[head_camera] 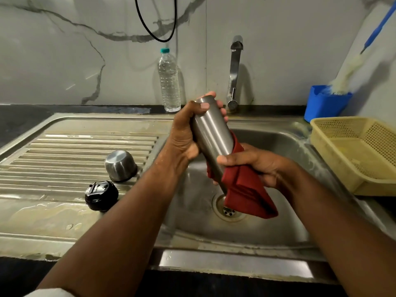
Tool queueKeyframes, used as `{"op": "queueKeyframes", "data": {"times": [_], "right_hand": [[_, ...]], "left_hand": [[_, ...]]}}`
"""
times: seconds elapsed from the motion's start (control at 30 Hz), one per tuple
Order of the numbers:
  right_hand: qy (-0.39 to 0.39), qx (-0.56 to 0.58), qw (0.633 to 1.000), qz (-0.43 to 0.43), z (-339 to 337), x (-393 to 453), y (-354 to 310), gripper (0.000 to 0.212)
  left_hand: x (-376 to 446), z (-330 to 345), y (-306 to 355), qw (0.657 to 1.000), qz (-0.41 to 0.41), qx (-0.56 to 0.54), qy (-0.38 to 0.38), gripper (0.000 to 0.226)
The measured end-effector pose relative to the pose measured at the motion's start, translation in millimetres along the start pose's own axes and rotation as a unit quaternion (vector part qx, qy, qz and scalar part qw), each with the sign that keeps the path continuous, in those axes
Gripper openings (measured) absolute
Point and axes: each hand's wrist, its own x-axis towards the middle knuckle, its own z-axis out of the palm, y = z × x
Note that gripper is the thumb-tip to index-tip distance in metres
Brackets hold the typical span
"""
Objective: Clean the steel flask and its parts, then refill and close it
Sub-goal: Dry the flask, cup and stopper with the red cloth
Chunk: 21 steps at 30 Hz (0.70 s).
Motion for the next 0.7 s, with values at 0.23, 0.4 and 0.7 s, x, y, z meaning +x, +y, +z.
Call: {"op": "queueKeyframes", "data": {"times": [0.23,0.4,0.7], "right_hand": [[0.099,-0.114,0.987,-0.059,6,9,4,0.069],[0.335,-0.517,0.781,-0.105,21,22,11,0.108],[0.168,-0.153,0.973,-0.045,6,10,1,0.069]], "left_hand": [[4,1,-5,0.989,0.03,0.109,0.095,0.049],[7,1,-14,0.948,0.019,0.123,0.295,0.055],[3,-2,-10,0.995,0.014,0.037,0.092,0.046]]}}
